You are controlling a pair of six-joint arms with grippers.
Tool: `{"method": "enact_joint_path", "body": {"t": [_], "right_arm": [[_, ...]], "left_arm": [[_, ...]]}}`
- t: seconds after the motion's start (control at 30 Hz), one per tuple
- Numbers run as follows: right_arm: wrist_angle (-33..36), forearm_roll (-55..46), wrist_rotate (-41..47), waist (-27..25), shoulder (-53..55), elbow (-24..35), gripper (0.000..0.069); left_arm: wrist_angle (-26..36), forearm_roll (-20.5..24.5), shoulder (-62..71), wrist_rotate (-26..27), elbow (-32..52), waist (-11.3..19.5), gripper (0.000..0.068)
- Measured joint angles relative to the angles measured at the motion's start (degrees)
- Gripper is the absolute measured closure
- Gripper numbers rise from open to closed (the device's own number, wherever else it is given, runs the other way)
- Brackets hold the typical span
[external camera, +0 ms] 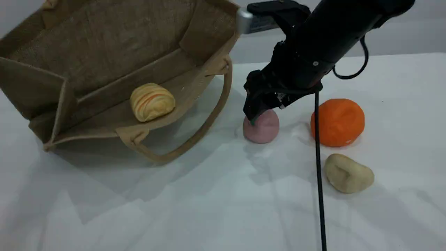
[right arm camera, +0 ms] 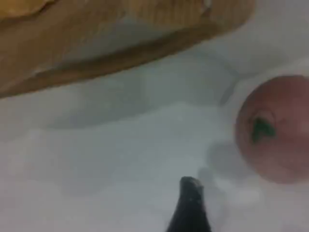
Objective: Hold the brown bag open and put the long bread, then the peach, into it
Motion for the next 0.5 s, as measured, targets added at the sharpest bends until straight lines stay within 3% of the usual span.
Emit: {"method": "enact_joint_path", "body": {"t": [0.5], "right_arm": [[-2.01,-1.7,-0.17,-0.17,9.54,-7.79,0.0195]], "left_arm": [[0.0,-1.08,0.0,0.05,0.0,0.0,0.0583]]}}
